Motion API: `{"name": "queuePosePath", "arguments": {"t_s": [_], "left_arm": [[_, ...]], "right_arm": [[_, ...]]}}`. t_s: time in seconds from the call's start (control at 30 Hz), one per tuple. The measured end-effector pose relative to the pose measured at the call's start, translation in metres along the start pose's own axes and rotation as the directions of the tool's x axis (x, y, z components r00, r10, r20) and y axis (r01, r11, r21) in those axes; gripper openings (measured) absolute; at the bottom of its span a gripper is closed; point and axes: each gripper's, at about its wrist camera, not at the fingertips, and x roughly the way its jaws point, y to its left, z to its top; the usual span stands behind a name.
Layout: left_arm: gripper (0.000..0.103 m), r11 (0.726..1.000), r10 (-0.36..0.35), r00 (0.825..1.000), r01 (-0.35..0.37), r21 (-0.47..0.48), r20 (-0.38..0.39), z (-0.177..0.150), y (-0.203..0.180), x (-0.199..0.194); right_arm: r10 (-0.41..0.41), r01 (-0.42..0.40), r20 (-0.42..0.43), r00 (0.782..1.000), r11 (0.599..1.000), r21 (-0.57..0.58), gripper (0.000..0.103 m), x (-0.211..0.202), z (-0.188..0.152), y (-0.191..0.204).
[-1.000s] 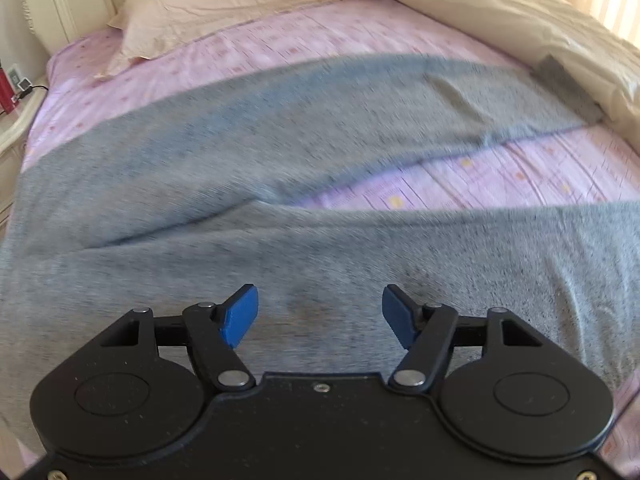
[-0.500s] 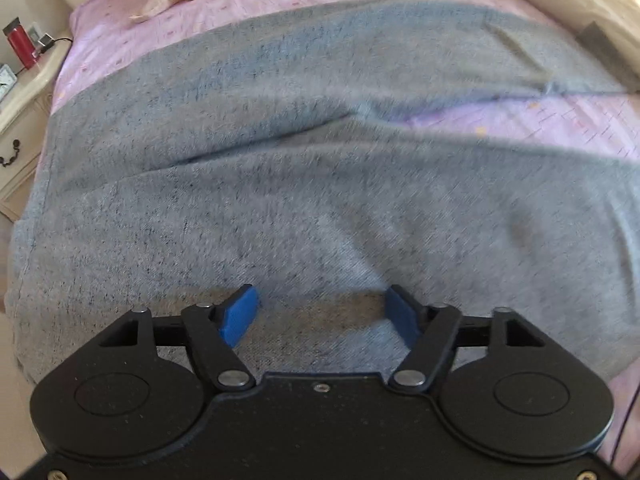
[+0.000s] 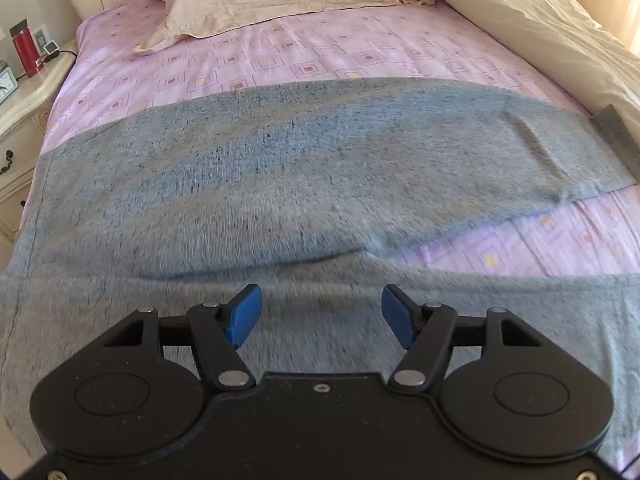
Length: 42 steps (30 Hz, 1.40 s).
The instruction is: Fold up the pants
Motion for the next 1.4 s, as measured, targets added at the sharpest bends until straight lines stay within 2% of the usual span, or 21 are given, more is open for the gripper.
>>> {"name": "queuePosePath", "arguments": {"t_s": [0.13, 0.17, 0.33, 0.43, 0.53, 0.63, 0.73, 0.87, 0.9, 0.93, 0.97, 1.07, 1.2, 1.4], "left_arm": [[0.070, 1.000, 0.002, 1.000, -0.002, -0.017, -0.001, -0.001, 0.008, 0.018], [0.073, 1.000, 0.007, 1.000, -0.007, -0.012, -0.001, -0.001, 0.009, 0.021], [0.074, 0.995, 0.061, 0.995, -0.068, 0.078, 0.083, 0.001, 0.006, 0.023], [0.074, 0.999, 0.010, 0.994, -0.015, 0.046, 0.106, -0.001, 0.018, 0.026], [0.074, 0.999, -0.035, 0.990, 0.031, 0.036, 0.137, -0.003, 0.026, 0.029], [0.075, 0.998, -0.052, 0.985, 0.045, 0.045, 0.165, -0.005, 0.029, 0.032], [0.075, 0.998, -0.043, 0.983, 0.034, 0.056, 0.179, -0.004, 0.026, 0.035], [0.075, 0.997, -0.059, 0.982, 0.049, 0.058, 0.182, -0.003, 0.029, 0.036], [0.075, 0.997, -0.065, 0.981, 0.056, 0.055, 0.181, -0.003, 0.030, 0.036], [0.074, 0.997, -0.071, 0.981, 0.063, 0.050, 0.181, -0.003, 0.031, 0.035], [0.074, 0.996, -0.078, 0.980, 0.071, 0.044, 0.182, -0.003, 0.033, 0.035], [0.074, 0.995, -0.095, 0.979, 0.091, 0.031, 0.179, -0.001, 0.038, 0.034], [0.074, 0.993, -0.116, 0.978, 0.120, -0.013, 0.173, 0.000, 0.048, 0.028], [0.071, 0.968, -0.178, 0.970, 0.202, -0.146, 0.165, 0.004, 0.071, 0.019]], "right_arm": [[0.001, -0.002, -0.029, 1.000, 1.000, -0.022, 0.021, 0.050, 0.031, 0.051], [-0.005, 0.004, -0.033, 0.999, 1.000, -0.029, 0.022, 0.063, 0.038, 0.062], [0.003, -0.003, -0.073, 0.997, 1.000, 0.009, 0.022, 0.136, 0.074, 0.114], [-0.009, 0.013, -0.091, 0.996, 0.999, 0.041, 0.022, 0.176, 0.091, 0.139], [-0.065, 0.068, -0.092, 0.994, 0.997, 0.034, 0.025, 0.213, 0.102, 0.160], [-0.148, 0.153, -0.102, 0.984, 0.987, 0.049, 0.040, 0.239, 0.107, 0.169], [-0.219, 0.231, -0.130, 0.967, 0.969, 0.084, 0.040, 0.256, 0.107, 0.170], [-0.279, 0.296, -0.192, 0.941, 0.953, 0.064, 0.040, 0.271, 0.100, 0.169], [-0.288, 0.304, -0.189, 0.939, 0.950, 0.064, 0.040, 0.271, 0.098, 0.169], [-0.290, 0.305, -0.181, 0.940, 0.950, 0.061, 0.035, 0.269, 0.096, 0.169], [-0.291, 0.304, -0.182, 0.939, 0.951, 0.048, 0.017, 0.266, 0.095, 0.169], [-0.256, 0.265, -0.142, 0.956, 0.963, 0.048, 0.004, 0.242, 0.091, 0.164], [-0.182, 0.185, -0.065, 0.981, 0.982, 0.037, 0.004, 0.183, 0.074, 0.164], [-0.085, 0.088, -0.045, 0.995, 0.994, 0.064, 0.004, 0.113, 0.024, 0.153]]}}
